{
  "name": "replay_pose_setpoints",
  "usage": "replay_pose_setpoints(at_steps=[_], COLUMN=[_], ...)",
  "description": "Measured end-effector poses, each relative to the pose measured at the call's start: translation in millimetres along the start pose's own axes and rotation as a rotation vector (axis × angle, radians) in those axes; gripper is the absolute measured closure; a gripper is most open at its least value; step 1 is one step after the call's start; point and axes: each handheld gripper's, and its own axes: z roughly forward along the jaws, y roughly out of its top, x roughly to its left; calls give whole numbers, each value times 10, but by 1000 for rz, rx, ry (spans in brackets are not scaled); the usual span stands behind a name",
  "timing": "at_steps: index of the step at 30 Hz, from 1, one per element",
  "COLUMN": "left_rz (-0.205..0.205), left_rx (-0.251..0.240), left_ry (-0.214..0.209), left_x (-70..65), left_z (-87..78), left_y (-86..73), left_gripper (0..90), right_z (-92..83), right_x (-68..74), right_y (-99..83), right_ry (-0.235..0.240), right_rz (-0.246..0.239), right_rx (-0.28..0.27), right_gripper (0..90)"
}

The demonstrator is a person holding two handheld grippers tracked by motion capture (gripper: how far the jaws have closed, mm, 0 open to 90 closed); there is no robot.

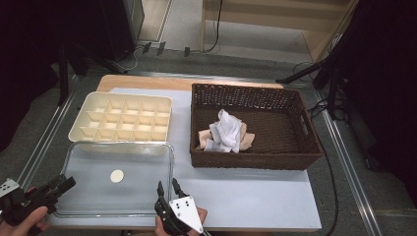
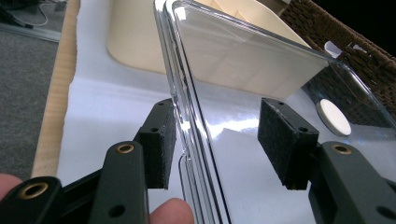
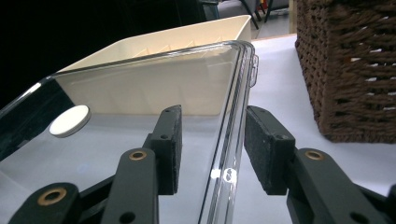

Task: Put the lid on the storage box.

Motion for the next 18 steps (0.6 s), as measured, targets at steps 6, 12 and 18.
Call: replay_pose_setpoints(at_steps=[6,12,18], left_rz=[4,-8,-23], left_rx=[0,17,52], left_ry=[8,17,30], left_x=[23,65,148], left_z=[-64,-50,19], left_y=[-71,-169,-211], left_gripper=[485,483,473], right_z=[-47,-49,20], right_x=[59,66,43], right_y=[-86,-195,-260], right_ry=[-1,-14,-14], right_rz=[0,-1,19], right_rx=[9,42,107], right_gripper=[579,577,581])
